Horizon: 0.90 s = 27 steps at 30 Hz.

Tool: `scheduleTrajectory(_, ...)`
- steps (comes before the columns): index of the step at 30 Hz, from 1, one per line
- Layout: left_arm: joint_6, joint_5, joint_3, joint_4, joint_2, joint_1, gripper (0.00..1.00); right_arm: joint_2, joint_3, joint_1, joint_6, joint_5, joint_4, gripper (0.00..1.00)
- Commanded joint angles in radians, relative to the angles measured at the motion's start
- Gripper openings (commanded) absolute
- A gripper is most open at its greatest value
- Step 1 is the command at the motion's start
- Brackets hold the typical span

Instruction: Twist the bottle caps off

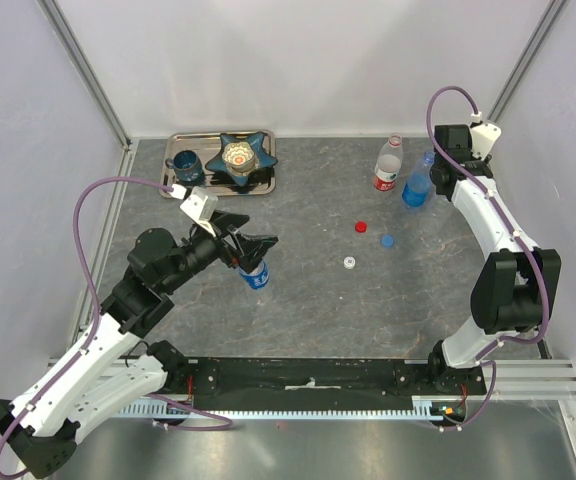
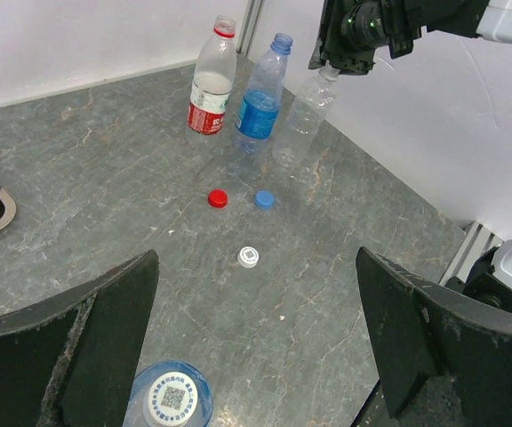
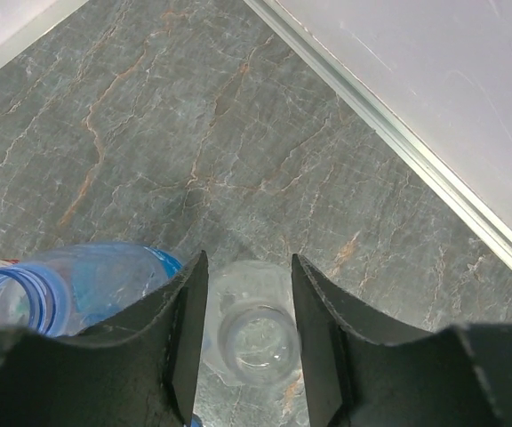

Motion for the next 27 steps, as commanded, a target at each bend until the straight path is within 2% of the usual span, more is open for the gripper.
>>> scheduleTrajectory(1, -0.029, 0.024, -0.008, 0.032, 0.000, 0.002, 0.98, -0.031, 0.021, 0.003, 0.004, -0.002, 0.003, 0.48)
scheduleTrajectory(5, -0.029, 0.023, -0.009, 0.032, 0.000, 0.002, 0.98, -0.031, 0.023, 0.002, 0.006, -0.003, 0.004, 0.47)
scheduleTrajectory(15, -0.029, 0.020, -0.012, 0.032, 0.002, 0.002, 0.98, -0.039, 0.027, 0.002, 0.006, -0.015, 0.003, 0.66)
scheduleTrajectory(22, -0.024, 0.018, 0.000, 0.029, 0.011, 0.002, 0.98, -0.116, 0.084, 0.012, 0.024, -0.046, -0.037, 0.76)
scheduleTrajectory(27, -0.018, 0.000, 0.024, 0.011, 0.020, 0.002, 0.98, -0.220, 0.125, 0.067, 0.036, -0.052, -0.074, 0.79)
